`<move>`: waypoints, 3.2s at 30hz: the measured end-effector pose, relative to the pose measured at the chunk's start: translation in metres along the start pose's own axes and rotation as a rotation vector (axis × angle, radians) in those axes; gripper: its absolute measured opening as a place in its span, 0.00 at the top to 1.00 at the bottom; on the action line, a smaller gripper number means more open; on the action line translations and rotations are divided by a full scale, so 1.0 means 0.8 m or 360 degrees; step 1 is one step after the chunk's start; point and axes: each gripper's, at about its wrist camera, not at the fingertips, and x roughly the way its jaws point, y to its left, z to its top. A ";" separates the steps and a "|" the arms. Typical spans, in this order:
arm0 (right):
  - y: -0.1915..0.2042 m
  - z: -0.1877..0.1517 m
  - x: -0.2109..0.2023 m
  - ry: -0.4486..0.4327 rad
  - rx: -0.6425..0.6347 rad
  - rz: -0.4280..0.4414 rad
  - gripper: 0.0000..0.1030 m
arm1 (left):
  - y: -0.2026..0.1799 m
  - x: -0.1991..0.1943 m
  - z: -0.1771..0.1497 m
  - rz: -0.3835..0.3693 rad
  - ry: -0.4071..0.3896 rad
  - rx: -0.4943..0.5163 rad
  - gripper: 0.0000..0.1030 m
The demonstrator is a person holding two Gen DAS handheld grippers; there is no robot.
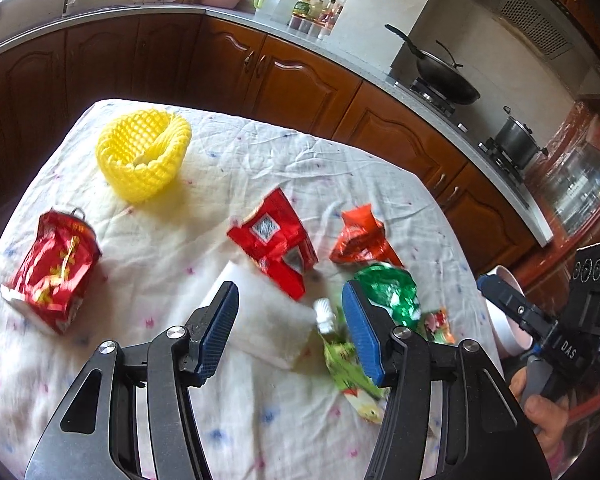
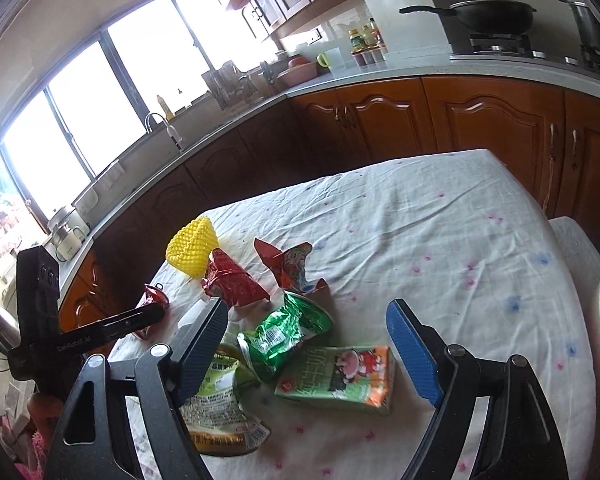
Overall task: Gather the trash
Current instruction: 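Move both open tools back over the remaining trash on the table, then grasp the red snack bag with the left tool while the right tool grasps the red wrapper, then carry the red bag and red wrapper in both tools over the pink bin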
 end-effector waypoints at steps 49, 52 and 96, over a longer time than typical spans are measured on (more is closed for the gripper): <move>-0.059 -0.009 -0.087 -0.0158 0.0110 -0.0100 0.86 | -0.159 -0.014 0.000 -0.0400 -0.0061 0.0325 0.89; -0.071 -0.021 -0.109 -0.0172 0.0150 -0.0114 0.86 | -0.181 -0.016 -0.012 -0.0411 -0.0056 0.0382 0.89; -0.286 -0.052 -0.266 -0.0332 0.0543 -0.0647 0.85 | -0.499 0.122 -0.052 -0.0685 0.0249 0.0831 0.89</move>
